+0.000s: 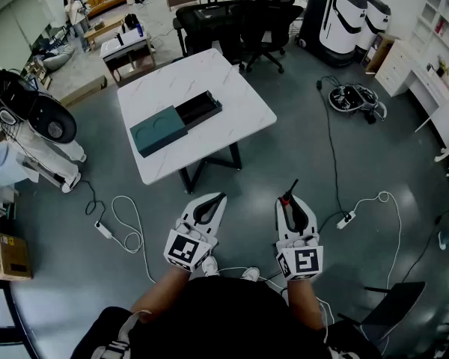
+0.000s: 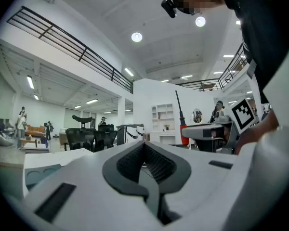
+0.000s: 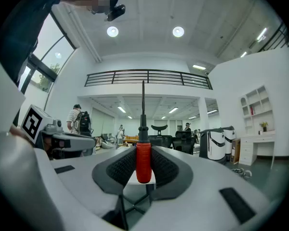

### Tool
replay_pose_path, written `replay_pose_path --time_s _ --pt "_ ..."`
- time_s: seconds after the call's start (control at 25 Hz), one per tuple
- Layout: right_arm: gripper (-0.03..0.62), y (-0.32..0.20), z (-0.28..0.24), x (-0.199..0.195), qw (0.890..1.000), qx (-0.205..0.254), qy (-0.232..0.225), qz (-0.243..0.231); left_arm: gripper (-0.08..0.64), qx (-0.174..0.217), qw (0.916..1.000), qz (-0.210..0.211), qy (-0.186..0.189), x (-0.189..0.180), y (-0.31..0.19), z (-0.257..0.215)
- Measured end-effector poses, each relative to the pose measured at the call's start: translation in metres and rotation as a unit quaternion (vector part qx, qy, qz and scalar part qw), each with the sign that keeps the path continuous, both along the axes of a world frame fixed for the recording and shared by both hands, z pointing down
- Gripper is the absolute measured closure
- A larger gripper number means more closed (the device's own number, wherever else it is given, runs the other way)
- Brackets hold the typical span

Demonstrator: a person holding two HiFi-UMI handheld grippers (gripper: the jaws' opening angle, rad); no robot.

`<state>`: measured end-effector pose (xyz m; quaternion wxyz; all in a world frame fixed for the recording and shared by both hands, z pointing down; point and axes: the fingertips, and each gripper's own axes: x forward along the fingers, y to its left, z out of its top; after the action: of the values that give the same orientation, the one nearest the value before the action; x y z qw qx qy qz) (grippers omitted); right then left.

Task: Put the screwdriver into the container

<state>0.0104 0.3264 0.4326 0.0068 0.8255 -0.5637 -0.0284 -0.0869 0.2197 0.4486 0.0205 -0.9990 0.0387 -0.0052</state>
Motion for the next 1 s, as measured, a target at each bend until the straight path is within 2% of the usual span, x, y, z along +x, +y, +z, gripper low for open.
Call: replay_pose_path --time_s 0.52,0.76,1.0 --pt "0.485 -0.039 -0.01 -0.026 1.0 0.015 0.007 -0.013 0.554 0.0 0.9999 -0.01 0.006 -0.025 -0.045 0.0" --pt "0.485 -0.058 -0.01 -0.038 0.999 0.035 -0.012 -0.004 0.554 -0.003 1.0 -0.004 0.008 -0.041 -0.068 0.002" --pt "0.485 -0.071 -0.013 -0.053 0.999 0.03 -0.008 0.008 0.554 -0.009 0.9999 0.01 0.009 -0.056 -0.081 0.001"
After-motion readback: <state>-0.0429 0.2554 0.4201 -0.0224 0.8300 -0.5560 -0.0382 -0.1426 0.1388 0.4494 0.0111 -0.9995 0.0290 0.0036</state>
